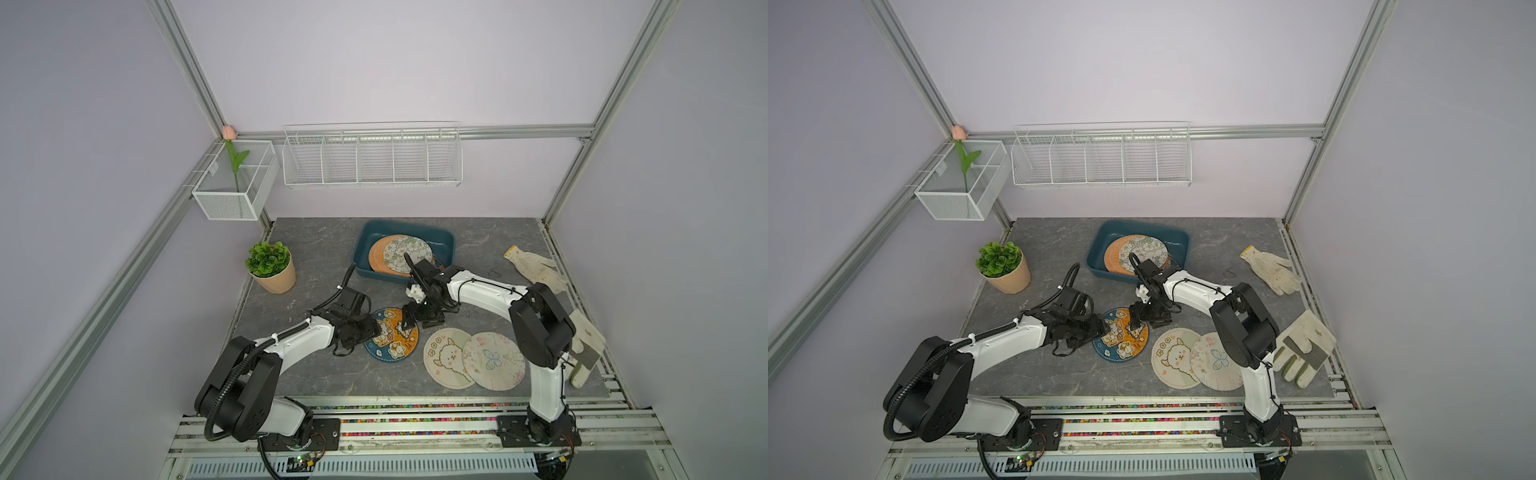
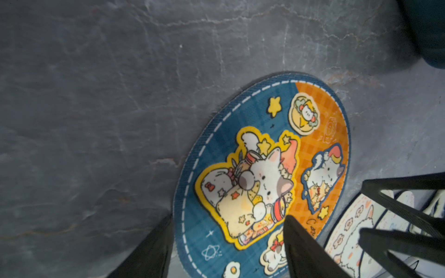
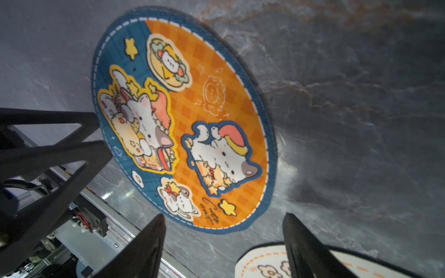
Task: Put the coasters into the storage box
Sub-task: Pick up the coaster from the center of the board.
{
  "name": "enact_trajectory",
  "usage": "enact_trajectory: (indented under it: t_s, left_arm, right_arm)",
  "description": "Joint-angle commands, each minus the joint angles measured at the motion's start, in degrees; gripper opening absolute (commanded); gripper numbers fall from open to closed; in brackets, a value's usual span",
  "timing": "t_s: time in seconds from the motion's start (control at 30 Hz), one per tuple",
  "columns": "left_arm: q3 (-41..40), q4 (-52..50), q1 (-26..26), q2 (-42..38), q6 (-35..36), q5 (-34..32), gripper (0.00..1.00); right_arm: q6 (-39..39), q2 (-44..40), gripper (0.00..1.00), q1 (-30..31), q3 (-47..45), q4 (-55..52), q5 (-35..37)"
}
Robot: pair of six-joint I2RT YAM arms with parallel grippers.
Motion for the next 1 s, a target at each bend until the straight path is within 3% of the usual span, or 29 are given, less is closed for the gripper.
enact_trajectory:
  t_s: [0.0, 0.6, 0.73, 0.97]
  left_arm:
    - [-1.7, -3.9, -0.2, 1.0, 0.4, 0.3, 0.72]
    - [-0.7, -4.8, -0.3, 1.6, 1.1, 0.2, 0.70]
    - [-0.6, -4.9, -0.2, 1.6, 1.1, 0.3, 0.70]
    - [-0.2, -5.5, -0.2, 1.7, 1.4, 0.1, 0.70]
  right_arm:
    - [0.4, 1.2, 0.74, 0.5, -0.6, 1.2, 1.3]
    - [0.5, 3.8, 0.60, 1.9, -1.1, 2.9, 2.2]
    - [0.6, 4.2, 0.51, 2.0, -1.1, 3.3, 2.0]
    - [0.5, 4.2, 0.21, 2.1, -1.0, 3.5, 1.7]
